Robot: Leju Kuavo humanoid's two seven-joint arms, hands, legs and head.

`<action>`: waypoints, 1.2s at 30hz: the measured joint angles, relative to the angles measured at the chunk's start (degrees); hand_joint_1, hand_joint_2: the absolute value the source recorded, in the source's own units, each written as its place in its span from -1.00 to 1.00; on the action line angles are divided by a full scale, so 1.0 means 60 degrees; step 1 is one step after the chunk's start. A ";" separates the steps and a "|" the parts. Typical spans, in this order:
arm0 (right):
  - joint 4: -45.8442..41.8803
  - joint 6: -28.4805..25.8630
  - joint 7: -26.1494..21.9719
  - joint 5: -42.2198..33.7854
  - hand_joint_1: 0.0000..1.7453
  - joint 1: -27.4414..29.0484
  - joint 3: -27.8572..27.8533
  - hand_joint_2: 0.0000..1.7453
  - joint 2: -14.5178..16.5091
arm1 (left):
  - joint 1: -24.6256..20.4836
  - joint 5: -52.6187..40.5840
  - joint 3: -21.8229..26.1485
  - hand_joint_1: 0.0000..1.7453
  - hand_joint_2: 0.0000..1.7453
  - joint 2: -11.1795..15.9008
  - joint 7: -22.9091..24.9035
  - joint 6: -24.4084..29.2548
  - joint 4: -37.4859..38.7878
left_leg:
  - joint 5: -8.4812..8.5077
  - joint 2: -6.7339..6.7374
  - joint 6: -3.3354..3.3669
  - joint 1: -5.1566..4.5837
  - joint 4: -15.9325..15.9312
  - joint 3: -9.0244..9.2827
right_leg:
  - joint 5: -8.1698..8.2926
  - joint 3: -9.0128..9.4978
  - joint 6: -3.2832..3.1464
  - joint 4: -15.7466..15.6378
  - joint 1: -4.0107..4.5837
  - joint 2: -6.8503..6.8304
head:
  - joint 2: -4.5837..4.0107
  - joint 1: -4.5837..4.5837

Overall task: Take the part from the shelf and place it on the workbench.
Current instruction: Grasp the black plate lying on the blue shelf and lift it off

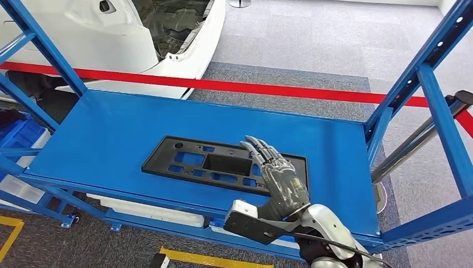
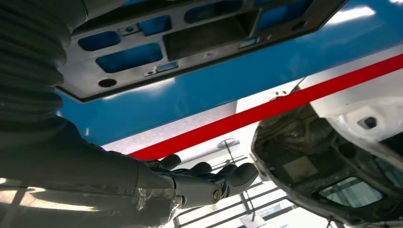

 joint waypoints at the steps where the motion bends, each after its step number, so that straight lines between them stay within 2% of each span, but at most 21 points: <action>1: 0.0109 -0.0012 -0.0090 0.0005 -1.00 -0.0059 0.0140 1.00 0.0094 | -0.0020 0.0001 -0.0001 -1.00 -1.00 -0.0003 0.0008 -0.0005 0.0000 | 0.0000 0.0000 0.0000 0.0001 0.0000 0.0001 | 0.0000 0.0001 0.0000 0.0000 0.0000 0.0000 | 0.0000 0.0001; 10: 0.1362 -0.0069 -0.0624 -0.0365 -1.00 -0.0399 0.1015 1.00 0.0807 | -0.0043 -0.0004 -0.0001 -1.00 -1.00 -0.0036 0.0021 -0.0042 0.0000 | 0.0000 -0.0001 -0.0001 0.0005 0.0000 0.0005 | 0.0000 0.0005 -0.0001 0.0000 0.0001 -0.0001 | 0.0001 -0.0001; 21: 0.2210 -0.0073 -0.0615 -0.0509 -1.00 -0.0552 0.1354 1.00 0.1128 | -0.0044 -0.0051 -0.0001 -1.00 -1.00 -0.0037 0.0046 -0.0047 0.0000 | 0.0000 -0.0001 0.0000 0.0002 0.0000 0.0005 | 0.0000 0.0008 0.0000 -0.0008 0.0002 0.0000 | 0.0001 0.0014; 30: 0.3423 -0.0061 -0.0033 -0.0283 -1.00 -0.0746 0.1403 1.00 0.1185 | -0.0043 0.0021 -0.0001 -1.00 -1.00 -0.0050 0.0175 0.0060 0.0000 | 0.0000 0.0000 0.0000 0.0002 0.0001 0.0009 | 0.0001 0.0012 -0.0001 -0.0009 0.0001 0.0000 | 0.0001 0.0014; 36: 0.3773 0.0225 0.0641 -0.0118 -1.00 -0.0835 0.1345 1.00 0.1138 | -0.0031 0.0017 -0.0001 -1.00 -1.00 -0.0102 0.0174 0.0070 0.0000 | 0.0000 0.0000 0.0000 0.0002 0.0003 0.0011 | 0.0001 0.0011 -0.0001 -0.0010 0.0001 0.0001 | 0.0001 0.0015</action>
